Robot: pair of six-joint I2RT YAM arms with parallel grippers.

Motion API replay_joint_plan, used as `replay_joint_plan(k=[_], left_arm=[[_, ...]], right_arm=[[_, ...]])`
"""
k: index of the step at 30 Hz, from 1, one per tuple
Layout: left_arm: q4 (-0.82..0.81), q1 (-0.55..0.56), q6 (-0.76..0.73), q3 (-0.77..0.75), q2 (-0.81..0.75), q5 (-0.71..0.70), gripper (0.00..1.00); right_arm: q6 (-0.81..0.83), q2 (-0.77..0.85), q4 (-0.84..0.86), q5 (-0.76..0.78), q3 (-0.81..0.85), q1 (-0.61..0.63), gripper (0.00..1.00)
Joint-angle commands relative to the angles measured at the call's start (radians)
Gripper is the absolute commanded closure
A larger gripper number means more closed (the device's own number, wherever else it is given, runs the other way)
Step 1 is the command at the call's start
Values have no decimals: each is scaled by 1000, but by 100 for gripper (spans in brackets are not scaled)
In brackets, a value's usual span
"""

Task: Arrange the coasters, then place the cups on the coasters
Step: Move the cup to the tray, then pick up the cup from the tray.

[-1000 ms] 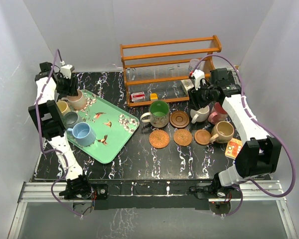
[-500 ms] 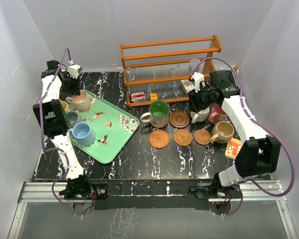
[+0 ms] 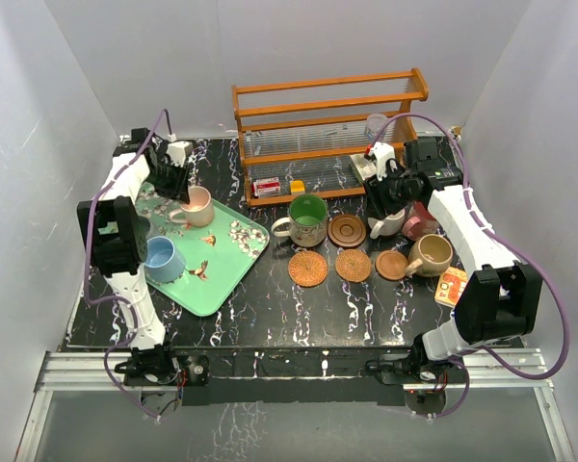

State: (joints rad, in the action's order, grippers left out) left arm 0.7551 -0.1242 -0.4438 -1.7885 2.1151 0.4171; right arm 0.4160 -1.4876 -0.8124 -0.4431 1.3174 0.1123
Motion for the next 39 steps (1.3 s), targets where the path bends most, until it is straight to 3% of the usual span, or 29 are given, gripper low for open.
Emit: replay_joint_plan(k=[1, 5, 10, 21, 39], left_arm=[[35, 11, 96, 87, -168, 3, 73], [21, 17, 115, 123, -237, 24, 65], [18, 35, 100, 74, -203, 0, 55], [-5, 71, 1, 47, -132, -49, 51], [-60, 88, -54, 80, -116, -32, 84]], right_arm=[[-6, 35, 14, 4, 4, 6, 57], [-6, 33, 17, 0, 0, 6, 57], [-5, 30, 9, -1, 11, 6, 57], [10, 43, -34, -5, 50, 6, 57], [-16, 49, -40, -20, 127, 6, 54]])
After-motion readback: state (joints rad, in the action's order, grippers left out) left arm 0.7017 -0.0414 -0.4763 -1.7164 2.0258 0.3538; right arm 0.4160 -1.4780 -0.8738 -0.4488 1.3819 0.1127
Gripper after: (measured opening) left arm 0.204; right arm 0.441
